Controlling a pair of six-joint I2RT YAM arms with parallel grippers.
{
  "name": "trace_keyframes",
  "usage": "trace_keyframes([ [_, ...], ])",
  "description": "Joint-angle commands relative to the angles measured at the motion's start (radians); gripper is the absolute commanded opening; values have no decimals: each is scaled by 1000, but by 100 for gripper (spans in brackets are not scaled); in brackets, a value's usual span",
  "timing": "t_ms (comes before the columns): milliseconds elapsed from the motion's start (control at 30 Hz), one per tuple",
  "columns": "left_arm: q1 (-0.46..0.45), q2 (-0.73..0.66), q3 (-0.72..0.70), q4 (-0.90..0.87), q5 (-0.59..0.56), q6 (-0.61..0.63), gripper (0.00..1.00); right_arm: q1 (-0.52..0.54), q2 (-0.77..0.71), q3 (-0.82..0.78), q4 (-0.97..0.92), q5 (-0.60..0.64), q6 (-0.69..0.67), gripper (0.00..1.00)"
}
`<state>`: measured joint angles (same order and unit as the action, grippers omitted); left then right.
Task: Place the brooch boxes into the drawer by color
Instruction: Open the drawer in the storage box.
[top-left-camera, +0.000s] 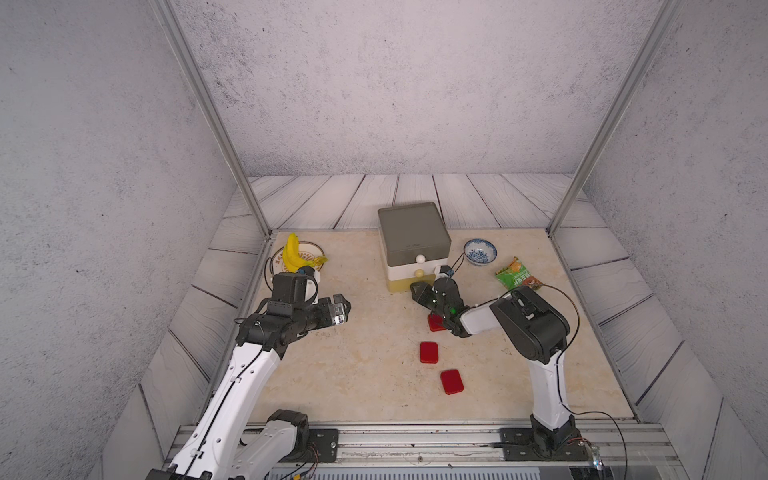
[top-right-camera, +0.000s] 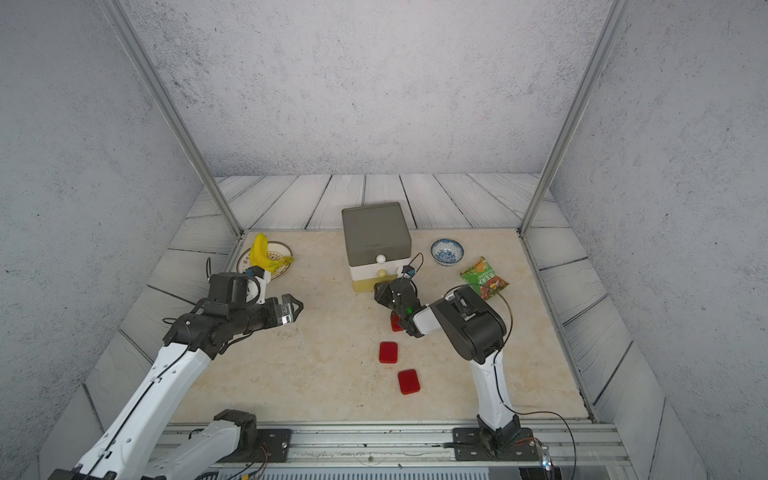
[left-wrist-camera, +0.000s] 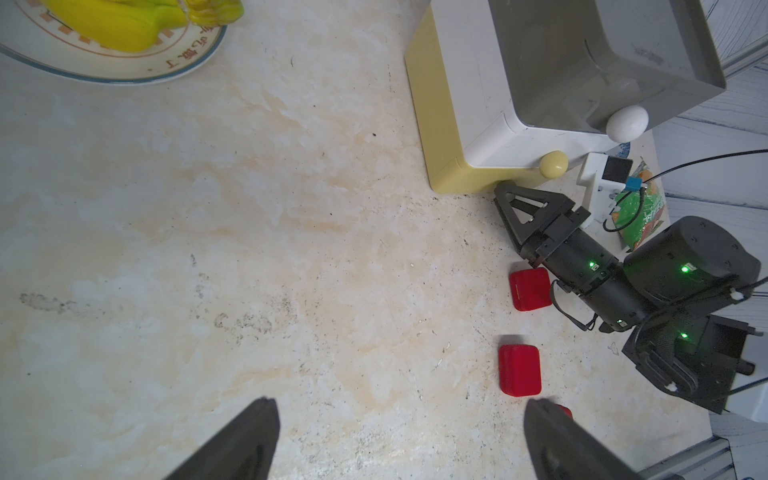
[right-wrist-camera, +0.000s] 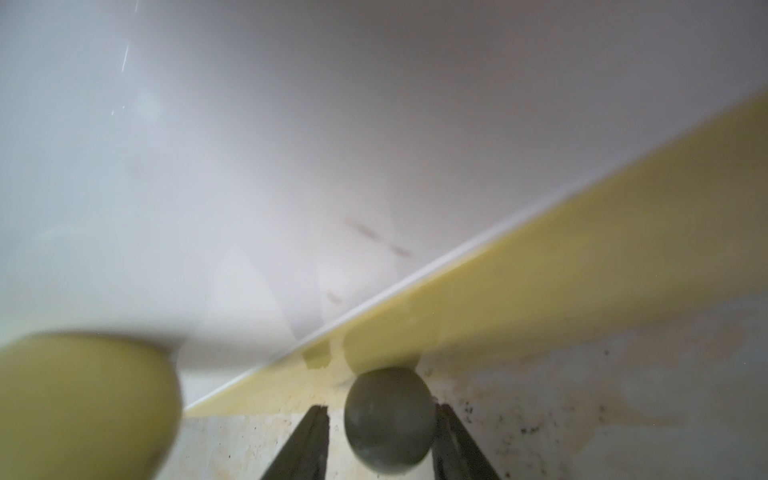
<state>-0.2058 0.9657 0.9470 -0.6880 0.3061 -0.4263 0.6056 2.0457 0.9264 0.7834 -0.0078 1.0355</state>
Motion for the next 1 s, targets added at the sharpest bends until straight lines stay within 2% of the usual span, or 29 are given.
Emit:
trace_keyframes([
  [0, 2, -22, 7, -16, -8, 6, 98, 0, -24, -23, 1, -1, -14, 25],
  [267, 2, -43, 16, -31, -4, -13, 98, 0, -71, -88, 21, -6, -33, 25],
  [367, 2, -50, 24, -41, -7, -16, 98, 0, -78, -76, -4, -20, -65, 38],
  [500, 2, -53, 25, -44, -16, -19, 98, -1, -70, -53, -11, -23, -81, 43],
  [967, 2, -23, 20, -38, -28, -1, 98, -4, 41, 68, 0, -44, -66, 43],
])
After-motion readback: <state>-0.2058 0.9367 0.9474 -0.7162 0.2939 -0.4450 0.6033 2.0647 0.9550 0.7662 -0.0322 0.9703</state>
